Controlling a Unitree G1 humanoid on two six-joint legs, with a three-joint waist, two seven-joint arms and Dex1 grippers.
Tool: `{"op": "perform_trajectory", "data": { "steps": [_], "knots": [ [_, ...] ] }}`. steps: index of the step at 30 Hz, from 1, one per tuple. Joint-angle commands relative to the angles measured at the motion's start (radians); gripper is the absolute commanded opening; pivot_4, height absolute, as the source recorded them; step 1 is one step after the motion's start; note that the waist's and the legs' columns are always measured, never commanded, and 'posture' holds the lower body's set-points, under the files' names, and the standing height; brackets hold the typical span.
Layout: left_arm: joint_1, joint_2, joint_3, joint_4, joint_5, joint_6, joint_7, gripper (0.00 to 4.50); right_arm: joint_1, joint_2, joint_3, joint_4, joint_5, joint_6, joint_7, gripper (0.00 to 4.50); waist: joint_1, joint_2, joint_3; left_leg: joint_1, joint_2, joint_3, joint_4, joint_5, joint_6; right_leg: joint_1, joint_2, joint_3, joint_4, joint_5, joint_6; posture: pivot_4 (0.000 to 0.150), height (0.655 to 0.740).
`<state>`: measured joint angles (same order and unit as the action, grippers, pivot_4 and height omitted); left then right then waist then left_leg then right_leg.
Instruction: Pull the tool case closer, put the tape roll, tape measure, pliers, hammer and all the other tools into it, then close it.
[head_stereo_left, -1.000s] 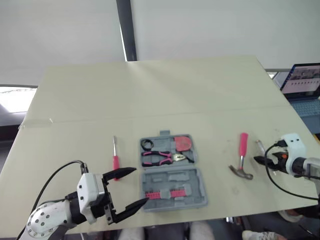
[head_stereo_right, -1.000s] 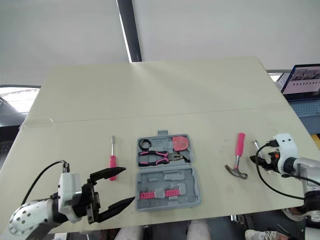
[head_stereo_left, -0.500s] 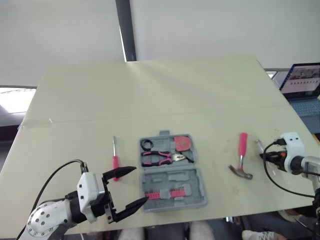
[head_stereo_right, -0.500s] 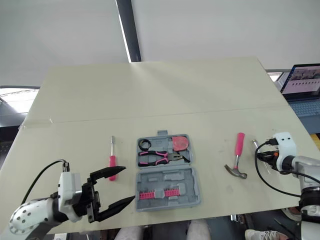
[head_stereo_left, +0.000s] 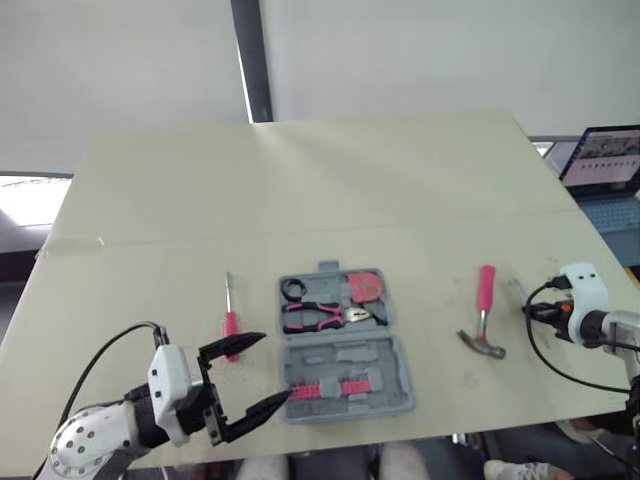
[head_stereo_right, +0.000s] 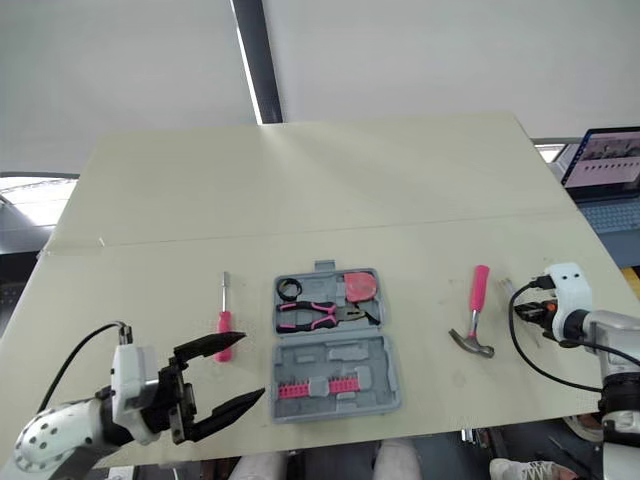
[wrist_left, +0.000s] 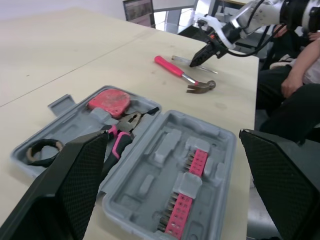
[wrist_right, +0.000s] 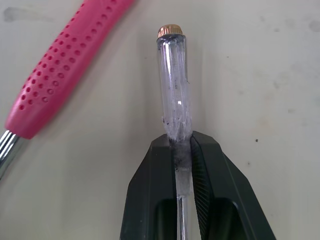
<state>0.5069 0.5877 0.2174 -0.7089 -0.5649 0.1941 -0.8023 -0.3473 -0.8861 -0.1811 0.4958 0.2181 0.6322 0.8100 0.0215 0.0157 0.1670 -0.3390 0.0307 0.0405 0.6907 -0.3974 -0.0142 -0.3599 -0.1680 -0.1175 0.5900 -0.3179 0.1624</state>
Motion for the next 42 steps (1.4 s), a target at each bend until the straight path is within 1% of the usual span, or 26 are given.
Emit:
{"op": "perform_trajectory", "data": {
  "steps": [1,4,7,9,12,15,17,19,22,25,32,37,40,42],
  "knots": [
    [0.025,0.003,0.067,0.022,-0.032,-0.019,-0.021,4.5,0.007,-0.091,0.03,-0.268,0.037,0.125,0.086,0.04,0.0,0.002,0.0,0.0,0.0,0.0,0.0,0.0,0.0,0.0,0.0,0.0,0.0,0.0,0.0,0.15,0.7373],
    [0.059,0.001,0.105,0.036,-0.037,-0.031,-0.043,4.5,0.009,-0.164,0.079,-0.472,0.055,0.213,0.138,0.04,0.0,0.002,0.001,-0.001,0.0,0.0,0.0,0.0,0.0,-0.001,0.0,0.0,0.0,0.0,0.0,0.15,0.7373],
    [0.108,0.003,0.148,0.053,-0.045,-0.052,-0.085,4.5,-0.004,-0.22,0.116,-0.686,0.132,0.357,0.183,0.04,0.001,0.001,0.001,-0.002,0.0,-0.001,-0.001,0.0,0.0,-0.002,0.0,0.0,-0.001,0.0,0.0,0.15,0.7373],
    [0.134,0.006,0.171,0.064,-0.043,-0.065,-0.11,4.5,-0.017,-0.25,0.146,-0.778,0.178,0.439,0.208,0.04,0.001,0.0,0.002,-0.002,0.0,-0.001,-0.001,0.0,0.0,-0.002,0.0,-0.001,-0.001,0.0,0.0,0.15,0.7373],
    [0.156,0.004,0.191,0.072,-0.035,-0.075,-0.13,4.5,-0.044,-0.294,0.2,-0.878,0.216,0.495,0.238,0.04,0.006,-0.001,0.002,-0.003,0.0,-0.001,0.001,-0.001,0.0,-0.002,0.0,-0.001,-0.001,0.0,0.0,0.15,0.7373],
    [0.214,-0.013,0.205,0.055,-0.024,-0.087,-0.134,4.5,-0.153,-0.331,0.333,-0.987,0.252,0.621,0.261,0.04,0.0,-0.001,0.003,-0.006,0.0,-0.002,0.002,-0.001,0.0,-0.004,0.0,-0.001,-0.001,0.0,0.0,0.15,0.7373],
    [0.243,-0.025,0.21,0.052,-0.017,-0.098,-0.129,4.5,-0.253,-0.343,0.439,-1.033,0.259,0.705,0.269,0.04,-0.004,-0.001,0.002,-0.012,0.0,-0.002,0.003,-0.001,0.0,-0.011,0.0,0.0,0.001,0.0,0.0,0.15,0.7373],
    [0.266,-0.038,0.212,0.054,-0.004,-0.116,-0.133,4.5,-0.345,-0.315,0.509,-1.041,0.266,0.759,0.26,0.04,-0.01,-0.001,0.003,-0.015,0.001,-0.002,0.004,-0.001,0.0,-0.016,0.0,0.0,0.003,0.0,0.0,0.15,0.7373],
    [0.3,-0.057,0.22,0.059,0.004,-0.144,-0.138,4.5,-0.459,-0.243,0.592,-1.063,0.274,0.796,0.236,0.04,-0.016,-0.002,0.003,-0.016,0.0,-0.001,0.005,-0.001,0.0,-0.016,0.0,0.0,0.002,0.0,0.0,0.15,0.7373],
    [0.32,-0.067,0.222,0.065,0.015,-0.168,-0.145,4.5,-0.538,-0.151,0.666,-1.069,0.272,0.833,0.197,0.04,-0.021,-0.003,0.003,-0.016,0.0,-0.002,0.005,-0.001,0.0,-0.016,0.0,0.0,0.003,0.0,0.0,0.15,0.7373],
    [0.334,-0.087,0.212,0.059,0.031,-0.188,-0.131,4.5,-0.649,0.016,0.845,-1.081,0.254,0.88,0.094,0.04,-0.024,-0.003,0.003,-0.017,0.0,-0.003,0.006,-0.001,0.0,-0.016,0.0,-0.001,0.003,0.0,0.0,0.15,0.7373],
    [0.351,-0.091,0.222,0.067,0.03,-0.195,-0.133,4.5,-0.731,0.176,0.929,-1.043,0.258,0.918,0.033,0.04,-0.028,-0.003,0.003,-0.017,0.001,-0.003,0.006,-0.001,0.0,-0.017,0.0,-0.001,0.004,0.0,0.0,0.15,0.7373],
    [0.354,-0.092,0.229,0.07,0.029,-0.198,-0.13,4.5,-0.763,0.254,0.975,-1.017,0.26,0.94,0.002,0.04,-0.028,-0.003,0.003,-0.017,0.001,-0.003,0.006,-0.001,0.0,-0.017,0.0,-0.001,0.005,0.0,0.0,0.15,0.7373],
    [0.354,-0.093,0.232,0.07,0.029,-0.199,-0.126,4.5,-0.779,0.281,1.004,-1.009,0.261,0.935,-0.009,0.04,-0.024,-0.004,0.002,-0.017,0.0,-0.003,0.006,-0.001,0.0,-0.017,0.0,-0.001,0.005,0.0,0.0,0.15,0.7373]
  ]
}}
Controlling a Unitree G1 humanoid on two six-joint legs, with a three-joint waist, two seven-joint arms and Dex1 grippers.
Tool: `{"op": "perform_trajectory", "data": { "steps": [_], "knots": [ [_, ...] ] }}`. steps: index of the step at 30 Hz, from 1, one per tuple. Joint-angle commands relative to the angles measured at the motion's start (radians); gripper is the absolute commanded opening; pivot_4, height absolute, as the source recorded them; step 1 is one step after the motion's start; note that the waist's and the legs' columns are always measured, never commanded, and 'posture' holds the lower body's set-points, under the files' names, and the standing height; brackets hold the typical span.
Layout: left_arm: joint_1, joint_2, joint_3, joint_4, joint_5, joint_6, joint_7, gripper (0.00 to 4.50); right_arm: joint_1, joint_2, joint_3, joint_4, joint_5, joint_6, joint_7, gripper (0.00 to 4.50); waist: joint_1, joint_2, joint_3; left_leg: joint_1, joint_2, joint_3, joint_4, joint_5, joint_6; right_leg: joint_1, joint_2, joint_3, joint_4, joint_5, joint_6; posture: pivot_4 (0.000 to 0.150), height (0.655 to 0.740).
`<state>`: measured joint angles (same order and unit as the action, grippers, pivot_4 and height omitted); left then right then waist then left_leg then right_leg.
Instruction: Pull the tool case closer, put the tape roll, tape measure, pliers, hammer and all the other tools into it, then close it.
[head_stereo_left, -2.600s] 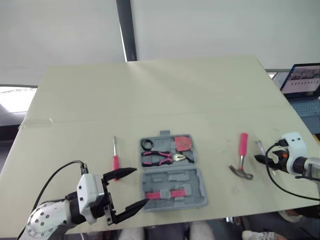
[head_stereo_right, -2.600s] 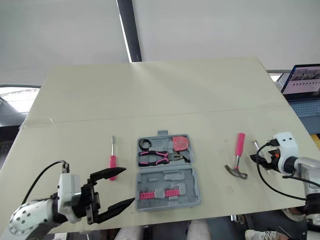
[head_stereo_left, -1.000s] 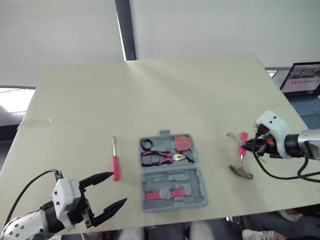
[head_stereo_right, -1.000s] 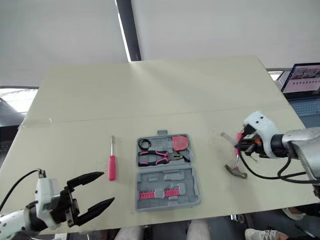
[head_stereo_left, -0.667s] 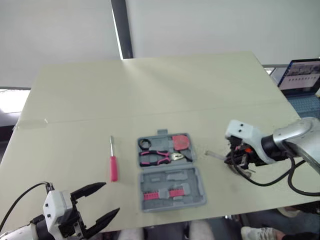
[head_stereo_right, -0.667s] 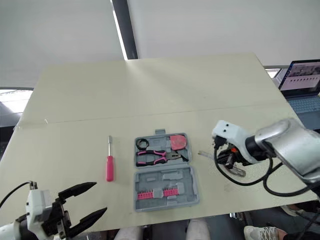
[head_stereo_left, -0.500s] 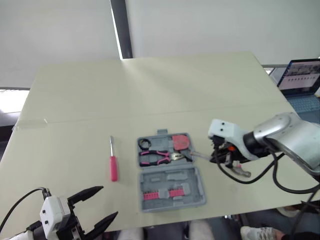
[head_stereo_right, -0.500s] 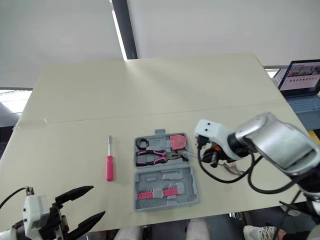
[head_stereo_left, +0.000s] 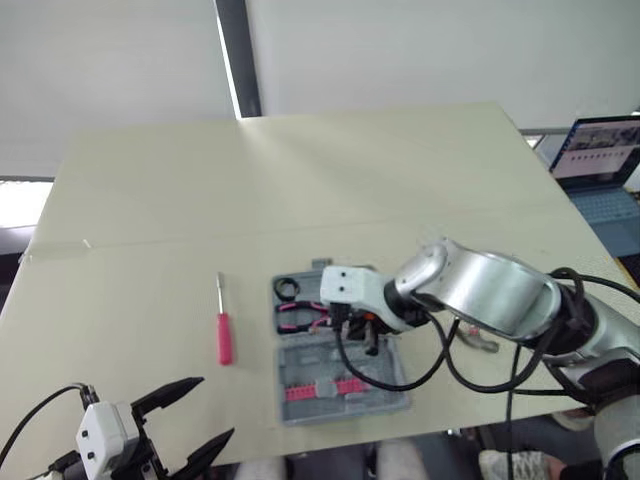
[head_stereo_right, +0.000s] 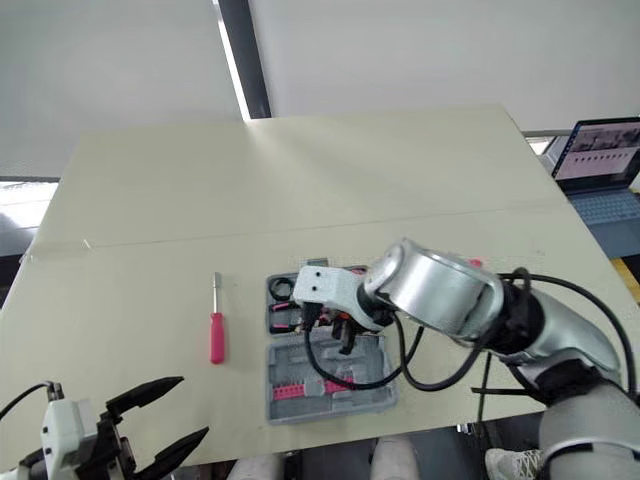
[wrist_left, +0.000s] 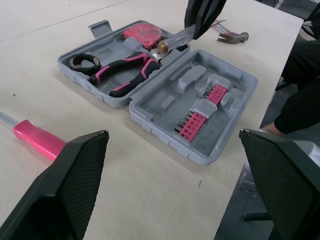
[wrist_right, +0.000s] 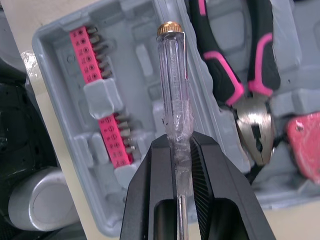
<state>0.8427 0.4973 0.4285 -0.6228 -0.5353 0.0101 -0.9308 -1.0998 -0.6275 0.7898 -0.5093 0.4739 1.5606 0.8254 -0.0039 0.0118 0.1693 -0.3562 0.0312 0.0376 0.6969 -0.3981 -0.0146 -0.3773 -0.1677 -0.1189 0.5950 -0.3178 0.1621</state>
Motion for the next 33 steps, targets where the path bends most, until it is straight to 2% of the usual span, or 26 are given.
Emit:
{"op": "perform_trajectory", "data": {
  "steps": [1,14,33],
  "knots": [
    [0.018,-0.002,0.022,-0.016,0.0,-0.015,0.003,4.5,-0.031,0.028,0.042,-0.002,0.007,0.003,-0.027,0.04,0.002,0.0,0.0,0.0,0.0,0.0,0.0,0.0,0.0,0.0,0.0,0.0,0.0,0.0,0.0,0.15,0.7373],
    [0.022,-0.002,0.006,-0.039,0.031,-0.014,0.012,4.5,-0.093,0.127,0.254,0.156,-0.068,-0.157,-0.029,0.04,-0.026,0.0,0.0,0.0,0.0,-0.001,0.0,0.0,0.0,-0.001,0.0,-0.001,0.002,0.0,0.0,0.15,0.7373],
    [0.021,-0.017,-0.05,-0.071,0.055,-0.008,0.061,4.5,-0.153,0.222,0.346,0.229,-0.135,-0.22,0.001,0.04,-0.027,0.0,0.0,0.0,0.0,-0.001,-0.001,0.0,-0.001,-0.001,0.0,-0.001,0.002,0.0,0.0,0.15,0.7373]
  ]
}}
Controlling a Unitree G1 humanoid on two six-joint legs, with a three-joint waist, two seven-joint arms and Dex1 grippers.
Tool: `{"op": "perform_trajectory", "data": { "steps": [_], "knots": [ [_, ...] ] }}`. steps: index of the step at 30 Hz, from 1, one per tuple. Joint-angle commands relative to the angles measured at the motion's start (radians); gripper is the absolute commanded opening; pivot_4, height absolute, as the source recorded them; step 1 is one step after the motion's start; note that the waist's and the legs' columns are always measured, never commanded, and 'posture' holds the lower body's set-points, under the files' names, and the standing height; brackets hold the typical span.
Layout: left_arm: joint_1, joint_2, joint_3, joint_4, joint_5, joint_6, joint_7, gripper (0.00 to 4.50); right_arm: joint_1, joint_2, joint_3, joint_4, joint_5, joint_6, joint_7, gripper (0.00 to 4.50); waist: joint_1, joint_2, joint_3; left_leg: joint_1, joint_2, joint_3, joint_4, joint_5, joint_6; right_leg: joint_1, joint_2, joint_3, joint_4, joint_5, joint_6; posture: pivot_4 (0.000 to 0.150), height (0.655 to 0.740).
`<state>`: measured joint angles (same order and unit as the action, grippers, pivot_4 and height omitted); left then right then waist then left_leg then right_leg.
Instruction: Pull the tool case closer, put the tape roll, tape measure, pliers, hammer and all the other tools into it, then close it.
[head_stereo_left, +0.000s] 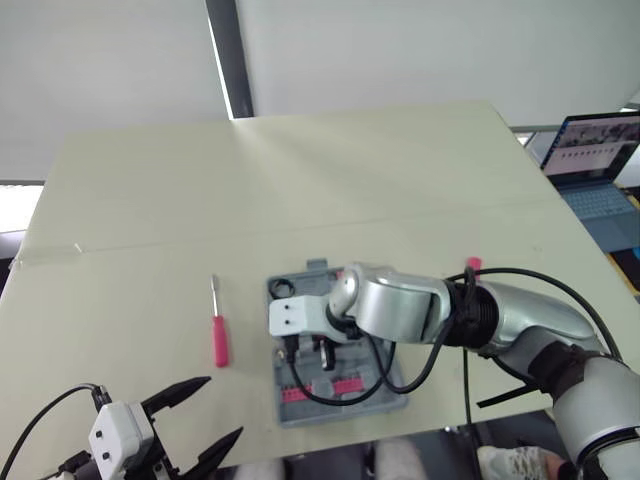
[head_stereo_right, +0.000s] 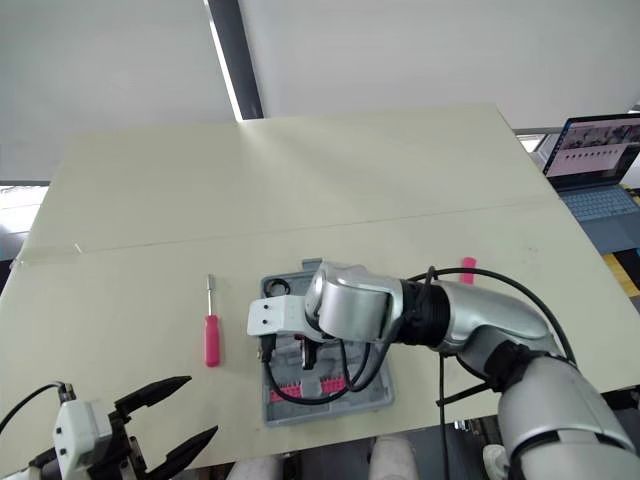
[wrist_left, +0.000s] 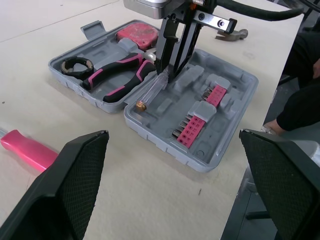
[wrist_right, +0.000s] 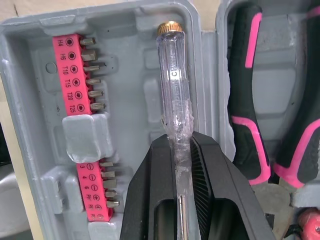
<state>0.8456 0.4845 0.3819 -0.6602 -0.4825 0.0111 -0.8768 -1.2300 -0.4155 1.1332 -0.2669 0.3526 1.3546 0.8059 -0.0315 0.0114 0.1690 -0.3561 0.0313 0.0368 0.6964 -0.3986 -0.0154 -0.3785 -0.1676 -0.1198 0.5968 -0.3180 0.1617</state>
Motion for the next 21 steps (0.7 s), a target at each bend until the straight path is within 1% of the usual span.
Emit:
{"op": "perform_trajectory", "data": {
  "steps": [1,21],
  "knots": [
    [0.018,-0.004,-0.004,-0.034,0.002,-0.008,0.008,4.5,-0.025,0.011,0.004,-0.012,-0.014,-0.016,0.021,0.04,0.0,0.0,0.0,0.0,0.0,0.0,0.0,0.0,0.0,0.0,0.0,0.0,0.0,0.0,0.0,0.15,0.7373],
    [0.039,-0.022,-0.029,-0.047,0.014,-0.023,0.03,4.5,-0.036,0.048,0.045,0.008,-0.035,-0.01,0.021,0.04,-0.001,0.0,0.0,0.0,0.0,0.0,0.0,0.0,0.0,0.0,0.0,0.0,0.0,0.0,0.0,0.15,0.7373]
  ]
}}
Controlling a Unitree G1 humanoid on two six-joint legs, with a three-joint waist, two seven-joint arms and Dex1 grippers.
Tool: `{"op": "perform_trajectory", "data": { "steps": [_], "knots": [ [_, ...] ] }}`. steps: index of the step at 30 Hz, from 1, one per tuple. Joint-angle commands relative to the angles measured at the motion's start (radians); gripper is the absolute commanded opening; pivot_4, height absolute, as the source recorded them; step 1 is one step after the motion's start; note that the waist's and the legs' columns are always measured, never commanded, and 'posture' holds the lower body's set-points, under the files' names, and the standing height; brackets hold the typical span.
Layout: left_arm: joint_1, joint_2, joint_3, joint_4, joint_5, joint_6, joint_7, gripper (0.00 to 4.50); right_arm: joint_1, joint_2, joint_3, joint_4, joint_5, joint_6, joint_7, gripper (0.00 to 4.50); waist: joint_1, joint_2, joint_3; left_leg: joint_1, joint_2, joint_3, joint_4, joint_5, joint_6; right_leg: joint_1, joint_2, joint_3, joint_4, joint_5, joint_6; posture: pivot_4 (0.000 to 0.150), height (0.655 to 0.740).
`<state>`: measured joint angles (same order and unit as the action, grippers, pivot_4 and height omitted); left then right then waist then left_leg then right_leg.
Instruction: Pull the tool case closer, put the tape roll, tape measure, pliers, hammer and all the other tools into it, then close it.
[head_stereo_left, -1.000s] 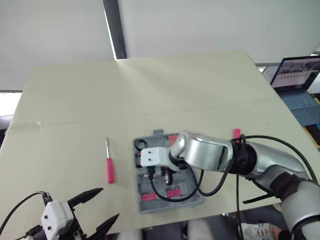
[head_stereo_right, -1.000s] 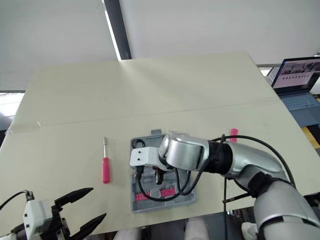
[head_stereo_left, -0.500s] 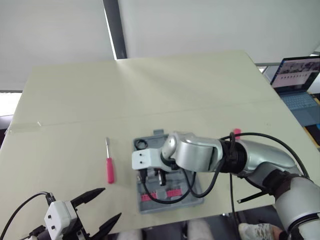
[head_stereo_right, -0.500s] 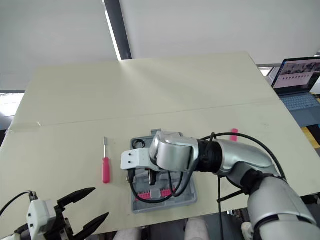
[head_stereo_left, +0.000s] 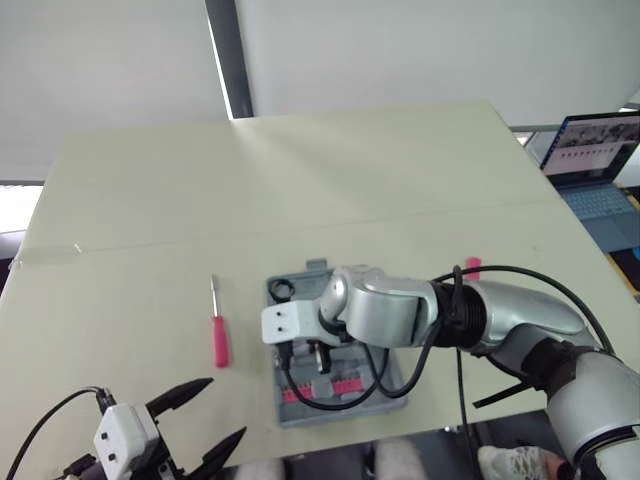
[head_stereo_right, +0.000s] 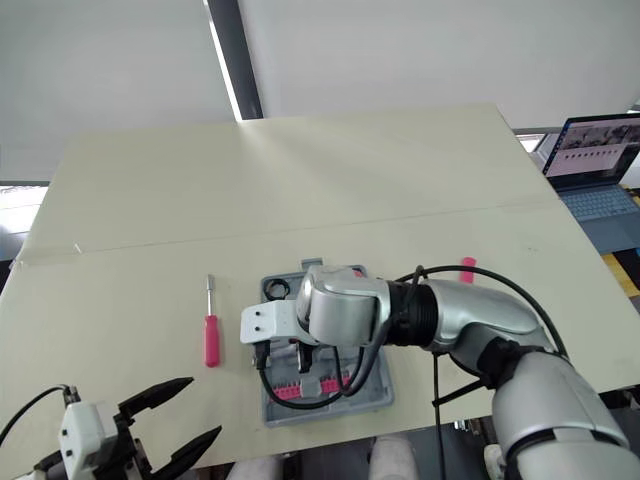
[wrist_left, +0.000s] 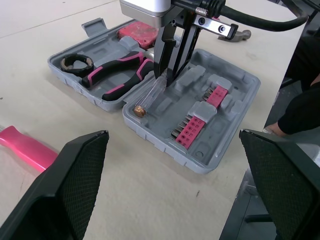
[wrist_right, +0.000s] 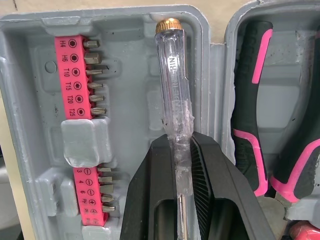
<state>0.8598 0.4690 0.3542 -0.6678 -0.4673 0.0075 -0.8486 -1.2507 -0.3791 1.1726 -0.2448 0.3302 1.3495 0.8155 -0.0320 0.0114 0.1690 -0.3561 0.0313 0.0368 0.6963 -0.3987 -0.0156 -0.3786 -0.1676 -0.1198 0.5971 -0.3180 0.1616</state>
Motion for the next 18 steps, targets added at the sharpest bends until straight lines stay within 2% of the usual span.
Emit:
{"op": "perform_trajectory", "data": {
  "steps": [1,18],
  "knots": [
    [0.026,-0.007,-0.001,-0.041,-0.002,-0.02,0.002,4.5,-0.016,0.012,0.006,-0.015,-0.012,-0.004,0.011,0.04,0.0,0.0,0.0,0.0,0.0,0.0,0.0,0.0,0.0,0.0,0.0,0.0,0.0,0.0,0.0,0.15,0.7373],
    [0.037,-0.016,-0.019,-0.038,0.008,-0.036,0.005,4.5,-0.036,-0.005,0.006,-0.027,-0.011,0.013,0.012,0.04,0.0,0.0,0.0,0.0,0.0,0.0,0.0,0.0,0.0,0.0,0.0,0.0,0.0,0.0,0.0,0.15,0.7373]
  ]
}}
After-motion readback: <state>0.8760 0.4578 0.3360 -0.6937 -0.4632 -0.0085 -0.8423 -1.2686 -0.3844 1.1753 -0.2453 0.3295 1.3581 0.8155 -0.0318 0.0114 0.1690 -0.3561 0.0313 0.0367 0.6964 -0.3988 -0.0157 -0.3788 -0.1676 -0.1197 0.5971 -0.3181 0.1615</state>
